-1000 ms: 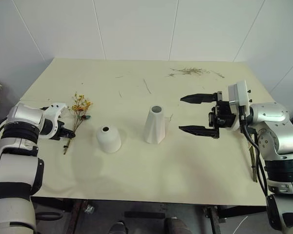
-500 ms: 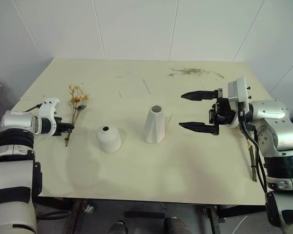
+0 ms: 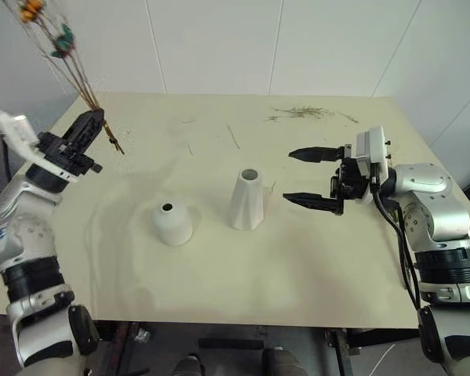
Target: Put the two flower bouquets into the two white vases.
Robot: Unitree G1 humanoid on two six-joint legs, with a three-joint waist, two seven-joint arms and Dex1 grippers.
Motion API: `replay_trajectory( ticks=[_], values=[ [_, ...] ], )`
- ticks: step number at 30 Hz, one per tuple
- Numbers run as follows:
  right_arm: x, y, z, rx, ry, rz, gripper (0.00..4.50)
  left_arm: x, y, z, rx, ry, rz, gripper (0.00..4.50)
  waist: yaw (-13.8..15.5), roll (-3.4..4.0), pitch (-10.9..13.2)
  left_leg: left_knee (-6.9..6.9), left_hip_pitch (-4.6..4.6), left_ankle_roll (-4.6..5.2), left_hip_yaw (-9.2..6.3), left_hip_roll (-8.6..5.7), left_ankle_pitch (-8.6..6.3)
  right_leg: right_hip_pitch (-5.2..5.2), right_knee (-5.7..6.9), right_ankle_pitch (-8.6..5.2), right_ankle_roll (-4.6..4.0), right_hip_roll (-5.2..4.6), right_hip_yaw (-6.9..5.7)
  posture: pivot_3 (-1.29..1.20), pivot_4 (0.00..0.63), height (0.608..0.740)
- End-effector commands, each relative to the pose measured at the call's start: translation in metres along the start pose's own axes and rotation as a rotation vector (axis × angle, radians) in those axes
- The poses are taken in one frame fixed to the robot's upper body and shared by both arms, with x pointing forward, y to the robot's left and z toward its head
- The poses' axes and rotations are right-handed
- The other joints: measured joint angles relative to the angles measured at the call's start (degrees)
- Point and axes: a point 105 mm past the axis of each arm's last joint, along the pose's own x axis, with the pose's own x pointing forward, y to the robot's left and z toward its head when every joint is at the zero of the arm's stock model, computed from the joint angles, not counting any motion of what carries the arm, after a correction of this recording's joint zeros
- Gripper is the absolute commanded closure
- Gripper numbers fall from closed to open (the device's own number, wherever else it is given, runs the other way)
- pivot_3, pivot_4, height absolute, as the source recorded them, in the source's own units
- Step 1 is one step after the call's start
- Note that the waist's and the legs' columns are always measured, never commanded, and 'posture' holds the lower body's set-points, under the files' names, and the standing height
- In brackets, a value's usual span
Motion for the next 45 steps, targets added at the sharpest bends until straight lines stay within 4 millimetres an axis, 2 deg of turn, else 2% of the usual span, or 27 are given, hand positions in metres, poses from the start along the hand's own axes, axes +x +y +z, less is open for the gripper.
replay_trajectory(
  ticks=[1,4,8,15,20,27,45],
  values=[
    [-0.003,-0.005,0.011,-0.046,-0.03,-0.033,0.0,-0.005,-0.031,0.003,-0.046,-0.011,-0.112,4.49,0.01,0.0,0.0,0.05,0.01,0.13,-0.02,0.0,-0.07,0.03,0.02,0.02,0.0,0.01,0.0,0.0,0.15,0.74],
    [-0.003,-0.005,0.01,-0.047,-0.03,-0.042,0.0,-0.009,-0.042,-0.004,-0.064,0.019,-0.14,4.49,0.04,0.0,0.0,0.29,0.02,0.15,-0.03,0.0,-0.08,0.13,0.04,0.13,0.0,0.03,0.0,0.0,0.15,0.74],
    [-0.001,-0.006,0.01,-0.047,-0.041,-0.059,0.0,-0.015,-0.052,-0.031,-0.014,0.073,-0.171,4.49,0.08,0.0,0.0,0.43,0.06,0.16,0.0,0.0,-0.04,0.27,-0.09,0.36,-0.02,0.06,0.02,0.0,0.15,0.74],
    [-0.001,-0.003,0.011,-0.04,-0.044,-0.073,0.0,-0.008,-0.057,-0.046,-0.05,0.035,-0.168,4.49,0.34,0.0,0.0,0.42,0.05,0.2,0.01,0.0,0.01,0.27,-0.2,0.52,-0.03,0.08,0.03,0.0,0.15,0.74],
    [-0.002,-0.002,0.012,-0.04,-0.045,-0.084,0.0,-0.011,-0.061,-0.061,-0.061,0.063,-0.186,4.49,0.38,0.0,0.0,0.38,0.04,0.22,0.01,0.0,0.0,0.27,-0.3,0.53,-0.01,0.08,0.03,0.0,0.15,0.74],
    [-0.002,0.0,0.011,-0.03,-0.045,-0.098,0.0,-0.019,-0.058,-0.068,-0.051,0.093,-0.169,4.49,0.66,0.0,0.0,0.35,-0.01,0.25,0.01,0.0,-0.02,0.27,-0.42,0.54,0.0,0.08,0.03,0.0,0.15,0.74],
    [0.001,0.002,0.012,-0.022,-0.061,-0.113,0.0,-0.02,-0.058,-0.092,-0.065,0.117,-0.165,4.49,1.17,0.0,0.0,0.35,-0.02,0.25,0.01,0.0,-0.02,0.27,-0.47,0.55,0.01,0.08,0.02,0.0,0.15,0.74]
  ],
)
